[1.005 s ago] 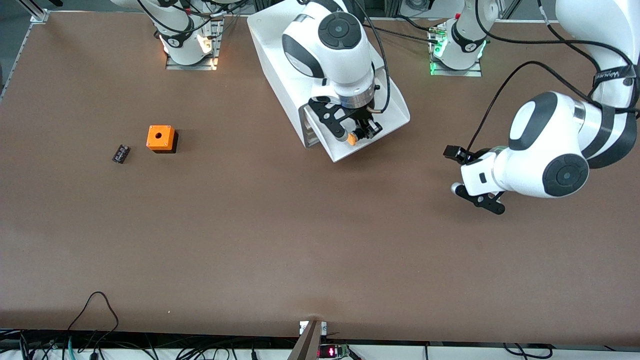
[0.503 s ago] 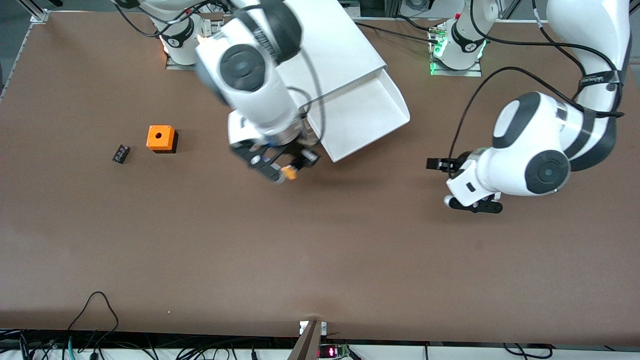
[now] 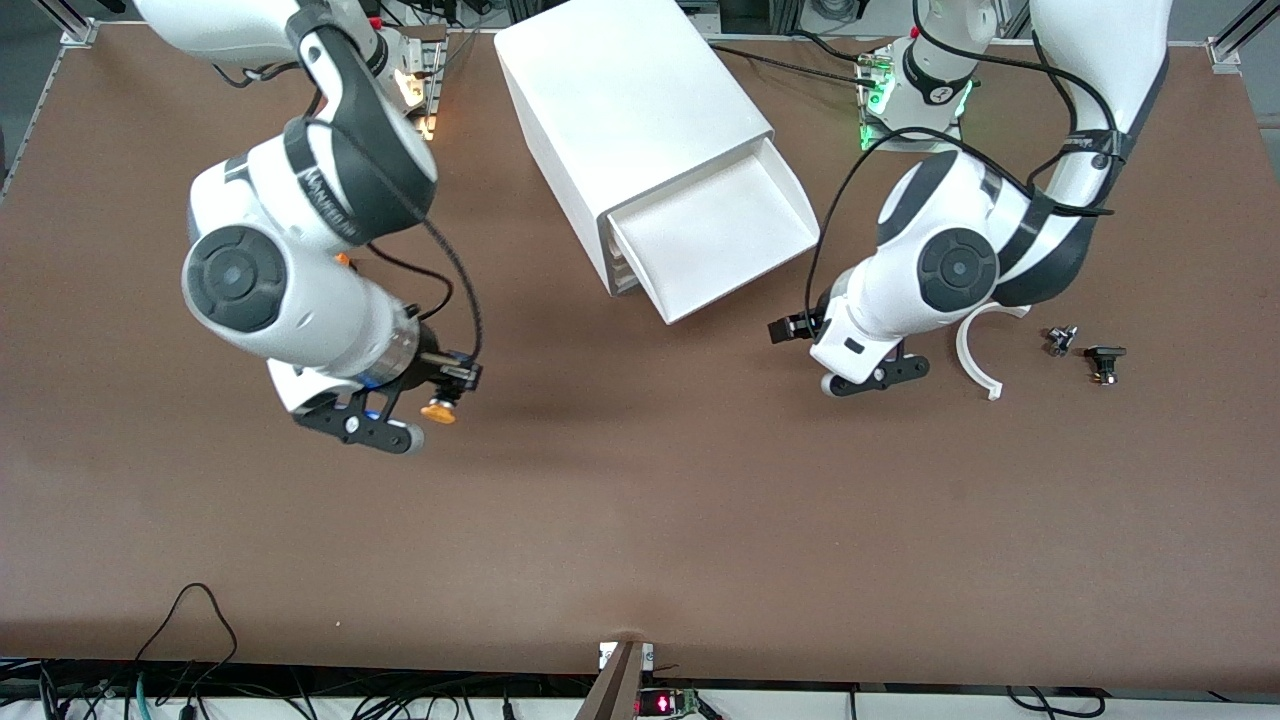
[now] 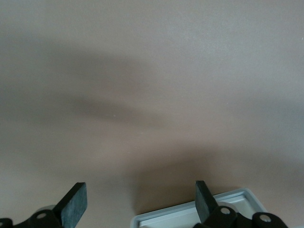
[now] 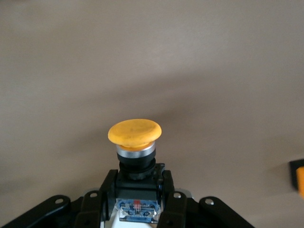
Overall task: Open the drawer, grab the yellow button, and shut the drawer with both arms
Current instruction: 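Lift the yellow button out with the right gripper while the left gripper releases, then push the drawer shut with the left gripper while the right gripper carries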
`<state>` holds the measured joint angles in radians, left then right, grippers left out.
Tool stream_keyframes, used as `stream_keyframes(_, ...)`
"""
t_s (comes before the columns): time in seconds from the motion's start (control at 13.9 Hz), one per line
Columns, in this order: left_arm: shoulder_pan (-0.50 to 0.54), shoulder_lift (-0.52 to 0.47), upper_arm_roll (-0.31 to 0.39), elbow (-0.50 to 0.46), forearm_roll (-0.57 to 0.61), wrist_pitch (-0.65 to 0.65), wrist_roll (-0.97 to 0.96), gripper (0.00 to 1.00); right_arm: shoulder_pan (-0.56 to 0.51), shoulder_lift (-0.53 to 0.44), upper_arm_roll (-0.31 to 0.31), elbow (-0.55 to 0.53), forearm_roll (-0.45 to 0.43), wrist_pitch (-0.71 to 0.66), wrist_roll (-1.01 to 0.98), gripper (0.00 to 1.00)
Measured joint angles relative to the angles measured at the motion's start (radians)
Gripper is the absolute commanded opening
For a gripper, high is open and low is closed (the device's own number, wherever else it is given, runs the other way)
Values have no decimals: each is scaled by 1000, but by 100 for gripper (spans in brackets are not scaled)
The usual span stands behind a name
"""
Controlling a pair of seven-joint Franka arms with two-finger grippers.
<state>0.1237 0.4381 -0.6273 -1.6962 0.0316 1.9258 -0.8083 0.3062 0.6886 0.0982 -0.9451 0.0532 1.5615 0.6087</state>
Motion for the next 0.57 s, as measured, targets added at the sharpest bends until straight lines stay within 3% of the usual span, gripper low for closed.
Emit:
stream_keyframes(0.29, -20, -2, -68, -53, 0, 33, -169, 100, -92, 3, -65, -72, -3, 0, -274, 0)
stream_keyframes(0.57, -55, -27, -100, -107, 2, 60, -249, 100, -146, 11, -152, -221, -10, 120, -488, 0)
